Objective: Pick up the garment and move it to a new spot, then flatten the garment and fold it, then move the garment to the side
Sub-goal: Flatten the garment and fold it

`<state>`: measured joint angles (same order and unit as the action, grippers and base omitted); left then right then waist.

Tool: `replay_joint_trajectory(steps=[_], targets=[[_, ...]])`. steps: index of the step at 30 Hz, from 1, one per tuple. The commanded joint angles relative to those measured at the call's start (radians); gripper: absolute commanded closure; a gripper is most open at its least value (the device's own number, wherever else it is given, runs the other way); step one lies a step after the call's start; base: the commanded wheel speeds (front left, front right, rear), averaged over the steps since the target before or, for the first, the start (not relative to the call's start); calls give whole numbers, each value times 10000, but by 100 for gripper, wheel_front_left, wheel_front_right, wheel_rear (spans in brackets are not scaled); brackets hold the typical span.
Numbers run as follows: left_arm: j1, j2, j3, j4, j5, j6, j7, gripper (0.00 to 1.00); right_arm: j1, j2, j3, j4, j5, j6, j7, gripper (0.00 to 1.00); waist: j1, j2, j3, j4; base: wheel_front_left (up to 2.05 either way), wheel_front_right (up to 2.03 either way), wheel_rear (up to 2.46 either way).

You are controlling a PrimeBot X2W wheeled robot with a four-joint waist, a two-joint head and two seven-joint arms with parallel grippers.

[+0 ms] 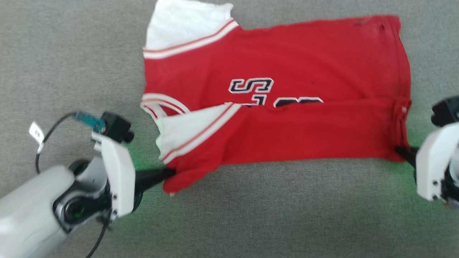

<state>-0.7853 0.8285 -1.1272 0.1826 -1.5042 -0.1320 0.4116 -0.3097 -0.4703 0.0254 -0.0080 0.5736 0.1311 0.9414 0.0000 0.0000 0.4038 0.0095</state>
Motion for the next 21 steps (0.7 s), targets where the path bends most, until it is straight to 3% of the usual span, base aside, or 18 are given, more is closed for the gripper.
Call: replay_joint_trajectory(steps=[1,13,17,20,21], targets=[[258,135,-76,-79,-3,36,-43,100,248,-78,-74,-98,35,-9,61,100,0,0,-108,57,0,0,0],[1917,2317,-165,-2748,-61,218,-1193,100,2778,-528,-1158,-2304,396,-9,976,100,0,0,-209,103,0,0,0],[2209,2666,-231,-3535,3,448,-1364,100,3222,-465,-1479,-2660,509,-9,1100,100,0,0,-160,123,0,0,0],[2179,2619,-121,-3736,109,603,-1617,100,3287,-371,-1565,-2764,435,-9,957,100,0,0,-173,141,0,0,0],[2119,2575,-36,-3702,141,660,-1770,100,3236,-315,-1611,-2789,343,-9,849,67,0,0,-180,140,0,0,0]])
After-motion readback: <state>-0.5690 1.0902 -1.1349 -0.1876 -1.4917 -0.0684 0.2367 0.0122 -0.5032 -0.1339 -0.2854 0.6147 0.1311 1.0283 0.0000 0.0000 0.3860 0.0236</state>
